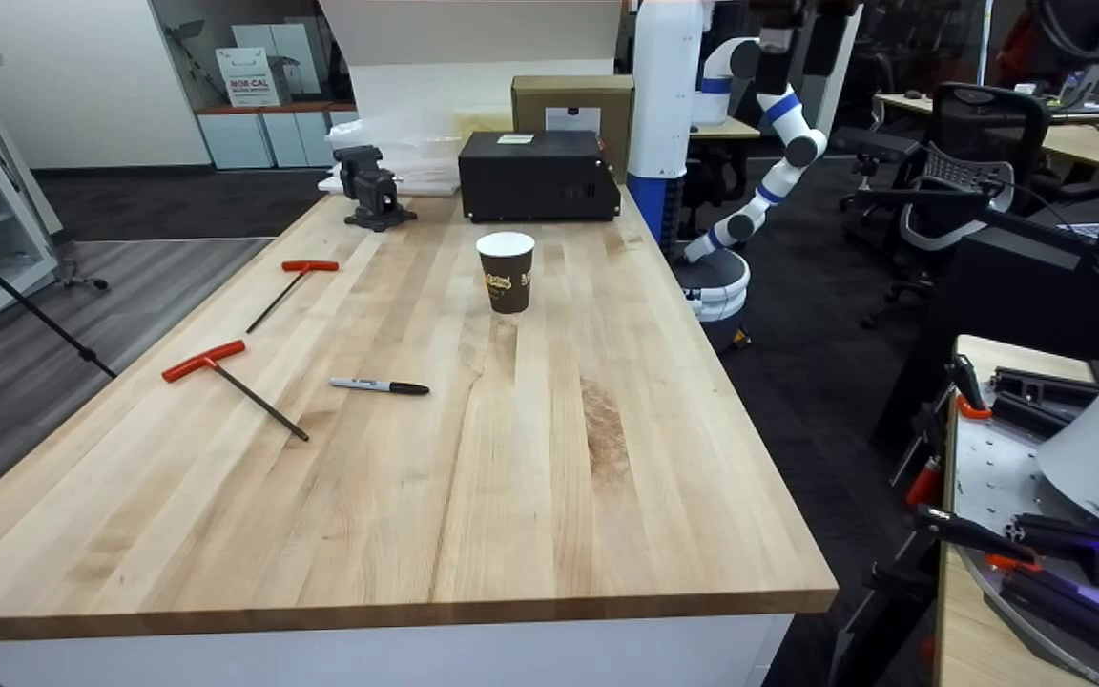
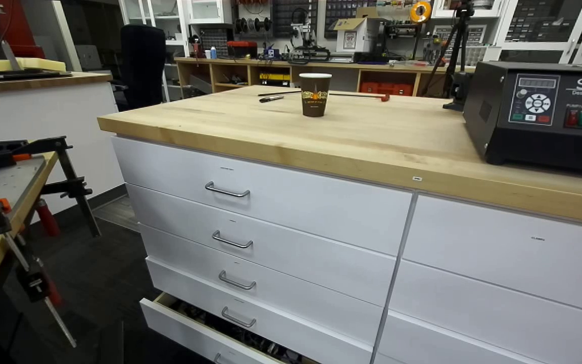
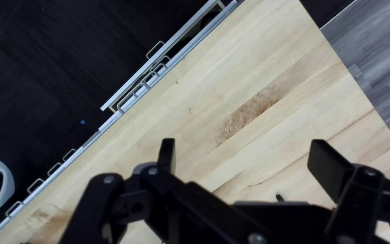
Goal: Pick up the pen from the table and put it in the cup.
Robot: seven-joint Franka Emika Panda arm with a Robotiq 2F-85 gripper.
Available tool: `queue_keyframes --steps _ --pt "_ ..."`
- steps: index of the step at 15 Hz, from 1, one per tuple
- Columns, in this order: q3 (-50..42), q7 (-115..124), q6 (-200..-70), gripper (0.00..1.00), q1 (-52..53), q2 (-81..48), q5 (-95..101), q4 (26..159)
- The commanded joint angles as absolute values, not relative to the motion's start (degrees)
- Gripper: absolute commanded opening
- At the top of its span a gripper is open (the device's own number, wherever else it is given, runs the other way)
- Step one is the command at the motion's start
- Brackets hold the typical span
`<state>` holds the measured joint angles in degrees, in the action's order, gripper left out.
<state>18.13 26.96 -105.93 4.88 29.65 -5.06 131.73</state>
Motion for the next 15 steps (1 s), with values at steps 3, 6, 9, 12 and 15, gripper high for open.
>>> queue_keyframes --steps 3,6,9,12,15 --pt "15.3 18.7 -111.5 1.0 5.0 18.5 0.5 122.5" --pt "13.6 12.6 -113.4 1.0 5.6 11.9 1.1 116.5" --pt "12.2 6.2 -114.1 1.0 6.1 5.4 0.8 110.0" --pt "11.7 1.1 -113.6 1.0 6.7 -1.3 0.9 103.1" --pt "11.7 -1.9 -113.4 1.0 7.5 -7.2 1.9 97.5"
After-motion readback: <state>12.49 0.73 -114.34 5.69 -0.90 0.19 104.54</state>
